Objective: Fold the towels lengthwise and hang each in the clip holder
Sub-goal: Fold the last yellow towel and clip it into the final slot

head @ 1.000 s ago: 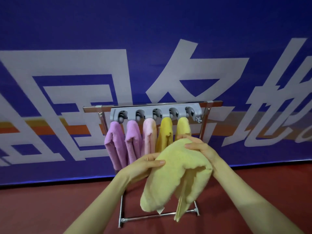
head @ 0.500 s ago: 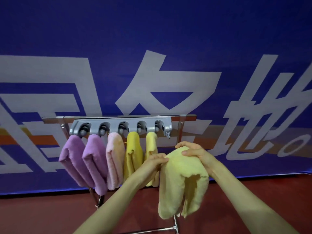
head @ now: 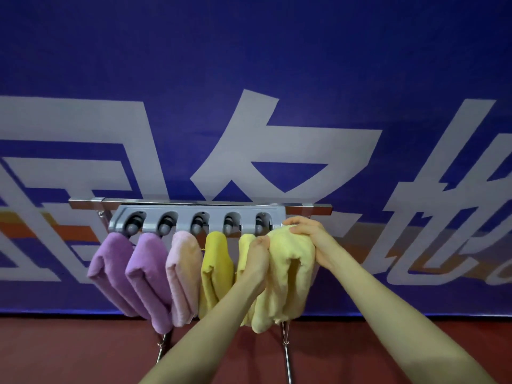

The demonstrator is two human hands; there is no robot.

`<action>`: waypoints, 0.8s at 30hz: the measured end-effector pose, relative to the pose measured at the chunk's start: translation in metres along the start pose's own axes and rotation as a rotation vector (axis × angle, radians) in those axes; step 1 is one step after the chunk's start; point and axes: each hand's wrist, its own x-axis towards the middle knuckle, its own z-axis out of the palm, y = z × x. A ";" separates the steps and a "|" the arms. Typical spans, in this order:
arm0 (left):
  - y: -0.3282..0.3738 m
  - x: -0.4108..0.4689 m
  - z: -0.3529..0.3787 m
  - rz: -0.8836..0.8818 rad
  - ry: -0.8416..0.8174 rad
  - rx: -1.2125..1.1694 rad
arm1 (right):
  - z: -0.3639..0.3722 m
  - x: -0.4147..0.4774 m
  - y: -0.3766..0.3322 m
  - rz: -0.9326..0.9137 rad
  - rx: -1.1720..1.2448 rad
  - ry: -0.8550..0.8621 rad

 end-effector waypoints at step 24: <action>-0.019 0.031 0.010 0.299 0.234 0.748 | 0.002 0.030 0.052 -0.024 -0.279 0.236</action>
